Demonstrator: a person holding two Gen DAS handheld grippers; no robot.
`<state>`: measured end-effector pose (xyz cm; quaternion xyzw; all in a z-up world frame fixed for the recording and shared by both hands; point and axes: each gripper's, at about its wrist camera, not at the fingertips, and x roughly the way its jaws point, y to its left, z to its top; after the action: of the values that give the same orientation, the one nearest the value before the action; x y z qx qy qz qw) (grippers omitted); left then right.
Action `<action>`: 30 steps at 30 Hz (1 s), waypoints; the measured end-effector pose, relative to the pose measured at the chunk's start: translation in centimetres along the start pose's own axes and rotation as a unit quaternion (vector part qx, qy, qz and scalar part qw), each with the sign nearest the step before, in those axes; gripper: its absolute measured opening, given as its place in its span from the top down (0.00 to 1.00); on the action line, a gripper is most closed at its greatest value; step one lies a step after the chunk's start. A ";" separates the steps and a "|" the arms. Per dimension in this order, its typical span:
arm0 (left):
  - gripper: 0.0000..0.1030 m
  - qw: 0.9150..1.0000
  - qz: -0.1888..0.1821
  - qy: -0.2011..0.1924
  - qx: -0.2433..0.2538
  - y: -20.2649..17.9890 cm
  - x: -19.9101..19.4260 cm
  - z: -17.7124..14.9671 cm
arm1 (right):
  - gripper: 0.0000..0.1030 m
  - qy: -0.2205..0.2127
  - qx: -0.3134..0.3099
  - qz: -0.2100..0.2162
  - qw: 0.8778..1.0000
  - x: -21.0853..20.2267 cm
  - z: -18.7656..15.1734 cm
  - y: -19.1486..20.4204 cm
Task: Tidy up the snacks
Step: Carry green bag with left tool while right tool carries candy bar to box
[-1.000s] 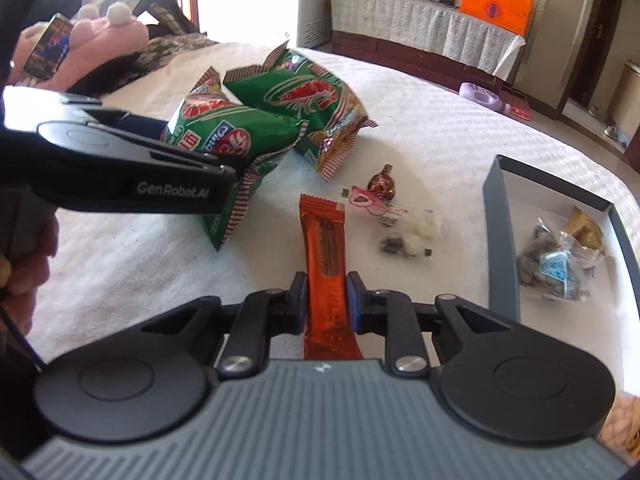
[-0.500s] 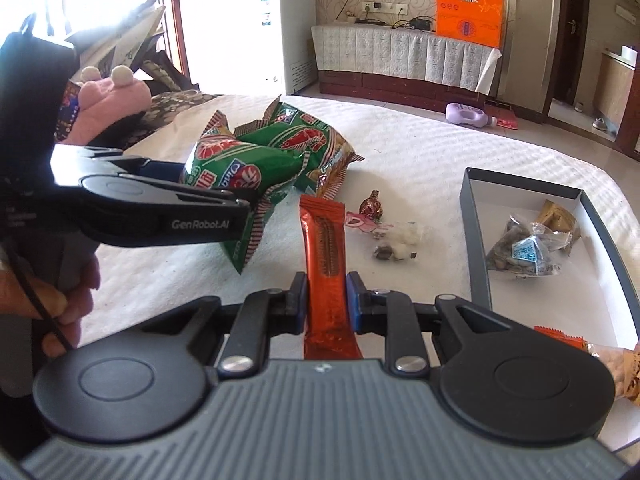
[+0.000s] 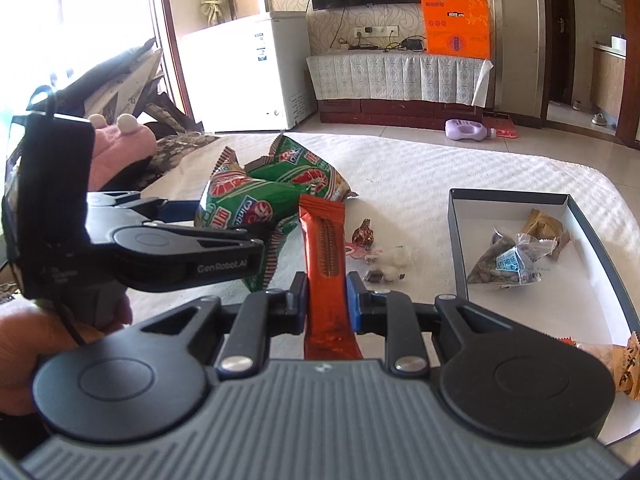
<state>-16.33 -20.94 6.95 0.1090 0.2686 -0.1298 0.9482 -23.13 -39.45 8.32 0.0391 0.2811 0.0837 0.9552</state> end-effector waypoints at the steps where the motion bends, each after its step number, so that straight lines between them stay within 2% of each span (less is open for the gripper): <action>1: 0.32 1.000 -0.001 -0.002 0.002 -0.1 -0.1 0.0 | 0.77 -0.003 0.001 0.002 1.000 -0.2 0.1 -0.1; 8: 0.32 0.999 -0.015 -0.031 -0.005 -0.8 -1.6 0.6 | 0.77 -0.021 0.011 0.005 1.000 -1.4 0.3 -0.6; 14: 0.32 0.996 -0.032 -0.081 0.011 -2.7 -3.9 1.6 | 0.77 -0.035 0.020 -0.002 0.999 -2.5 0.5 -1.6; 30: 0.32 0.995 -0.065 -0.074 0.016 -7.1 -3.6 2.5 | 0.77 -0.045 0.042 -0.033 0.998 -4.9 -0.1 -5.1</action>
<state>-20.29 -27.67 9.97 0.0962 0.2027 -0.2032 0.9531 -26.53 -45.34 10.18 0.0733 0.2423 0.0384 0.9667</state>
